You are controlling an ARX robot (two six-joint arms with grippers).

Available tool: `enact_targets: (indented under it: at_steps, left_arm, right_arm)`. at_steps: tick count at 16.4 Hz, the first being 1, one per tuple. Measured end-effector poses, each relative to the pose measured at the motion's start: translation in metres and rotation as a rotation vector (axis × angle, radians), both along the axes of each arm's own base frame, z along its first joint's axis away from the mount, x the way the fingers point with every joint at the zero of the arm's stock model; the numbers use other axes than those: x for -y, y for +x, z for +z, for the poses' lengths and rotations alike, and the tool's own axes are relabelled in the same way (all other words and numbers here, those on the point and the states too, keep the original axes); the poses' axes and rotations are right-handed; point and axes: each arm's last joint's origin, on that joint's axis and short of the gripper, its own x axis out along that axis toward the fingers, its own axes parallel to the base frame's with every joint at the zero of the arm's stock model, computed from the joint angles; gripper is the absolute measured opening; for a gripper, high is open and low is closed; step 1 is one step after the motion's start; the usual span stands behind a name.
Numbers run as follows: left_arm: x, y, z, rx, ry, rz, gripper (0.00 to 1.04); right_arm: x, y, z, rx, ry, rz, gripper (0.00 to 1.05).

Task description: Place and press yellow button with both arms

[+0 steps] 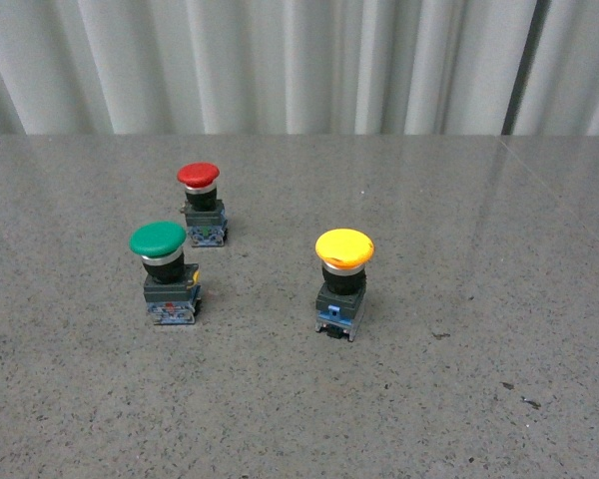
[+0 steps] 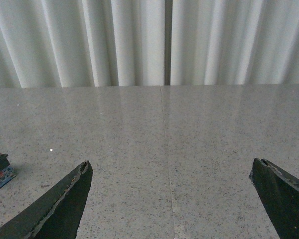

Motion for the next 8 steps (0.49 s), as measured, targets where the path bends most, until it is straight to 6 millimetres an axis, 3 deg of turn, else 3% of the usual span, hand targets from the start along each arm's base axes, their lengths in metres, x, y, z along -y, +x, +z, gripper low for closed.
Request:
enact_targets:
  at_steps: [1,8]
  left_arm:
    - [0.0,0.0,0.0001,0.001,-0.002,0.0,0.07]
    - [0.0,0.0,0.0001,0.001,-0.002,0.0,0.84]
  right_arm:
    - [0.0,0.0,0.0,0.0,0.0,0.0,0.98]
    - [0.0,0.0,0.0,0.0,0.0,0.0,0.98]
